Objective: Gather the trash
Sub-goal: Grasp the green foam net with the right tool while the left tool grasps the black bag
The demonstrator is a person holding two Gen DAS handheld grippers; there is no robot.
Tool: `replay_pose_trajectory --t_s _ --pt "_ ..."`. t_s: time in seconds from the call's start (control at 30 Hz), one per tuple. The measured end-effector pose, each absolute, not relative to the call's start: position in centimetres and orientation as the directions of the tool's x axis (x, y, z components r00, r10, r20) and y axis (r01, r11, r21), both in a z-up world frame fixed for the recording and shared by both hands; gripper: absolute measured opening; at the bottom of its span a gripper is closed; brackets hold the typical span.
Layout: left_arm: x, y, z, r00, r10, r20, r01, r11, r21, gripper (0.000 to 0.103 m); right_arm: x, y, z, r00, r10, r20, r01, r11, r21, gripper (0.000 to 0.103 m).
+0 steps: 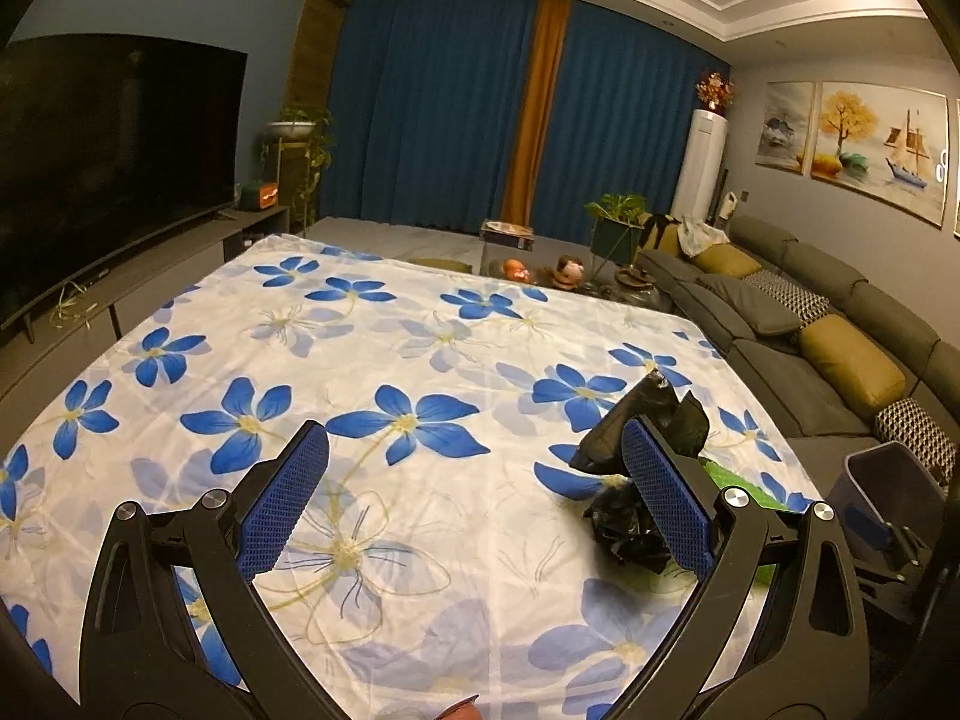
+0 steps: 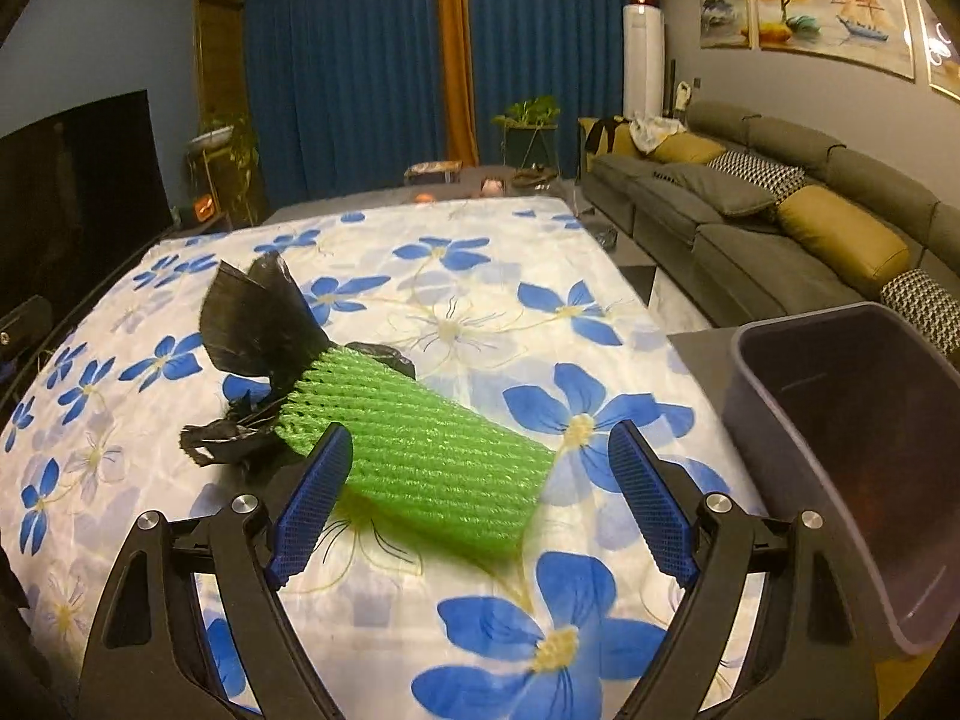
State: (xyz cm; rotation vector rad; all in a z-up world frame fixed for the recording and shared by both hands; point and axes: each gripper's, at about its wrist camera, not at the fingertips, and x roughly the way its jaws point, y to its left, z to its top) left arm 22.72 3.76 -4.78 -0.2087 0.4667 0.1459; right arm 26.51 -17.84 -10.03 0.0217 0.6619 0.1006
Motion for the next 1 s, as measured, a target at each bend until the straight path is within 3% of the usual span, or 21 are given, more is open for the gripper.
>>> replay_pose_trajectory --t_s 0.3,0.8,1.0 --pt "23.7 3.3 -5.8 0.875 0.076 -0.478 -0.17 0.973 -0.158 0.097 28.8 -17.4 -11.9 0.717 0.137 -0.683 -0.125 0.99 0.068 0.073" --pt "24.1 1.1 -6.6 0.865 0.028 -0.501 -0.099 0.988 -0.116 0.097 29.5 -16.9 -12.9 0.645 0.218 -0.732 -0.189 0.974 0.123 0.017" --pt "24.9 -0.6 -7.3 0.849 -0.022 -0.529 -0.044 0.993 -0.112 0.097 28.1 -17.2 -12.0 0.696 0.202 -0.689 -0.184 0.978 0.1 0.014"
